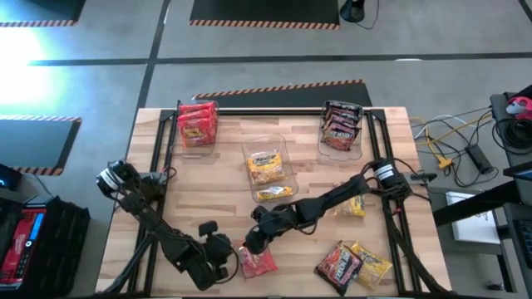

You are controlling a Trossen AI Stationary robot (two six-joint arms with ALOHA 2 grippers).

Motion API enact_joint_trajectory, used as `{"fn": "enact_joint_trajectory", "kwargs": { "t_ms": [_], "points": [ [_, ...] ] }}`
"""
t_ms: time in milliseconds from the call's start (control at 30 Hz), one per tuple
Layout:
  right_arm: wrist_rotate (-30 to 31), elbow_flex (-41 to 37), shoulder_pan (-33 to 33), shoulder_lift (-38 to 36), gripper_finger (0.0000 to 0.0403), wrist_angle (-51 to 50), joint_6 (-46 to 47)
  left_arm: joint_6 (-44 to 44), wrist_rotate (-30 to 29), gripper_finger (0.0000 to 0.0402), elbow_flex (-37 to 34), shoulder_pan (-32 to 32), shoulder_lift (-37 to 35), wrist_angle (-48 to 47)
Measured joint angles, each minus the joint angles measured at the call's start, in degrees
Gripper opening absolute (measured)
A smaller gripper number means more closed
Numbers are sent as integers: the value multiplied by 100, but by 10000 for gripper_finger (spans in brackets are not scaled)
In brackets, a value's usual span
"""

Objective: Sort Maruchan noodles
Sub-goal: Put the orange noodle pack into the top left transparent bin

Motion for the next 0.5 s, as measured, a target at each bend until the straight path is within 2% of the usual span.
{"fn": "enact_joint_trajectory", "kwargs": {
  "t_ms": [100, 267, 500],
  "points": [
    [-48, -6, 22, 8, 215, 16, 66, 325, -128, 115, 124, 2, -17, 67],
    [-491, -4, 219, -1, 215, 21, 249, 556, -120, 111, 190, 0, -15, 106],
    [-446, -4, 582, -1, 215, 9, 435, 556, -214, 111, 286, 5, -15, 124]
  ]
}}
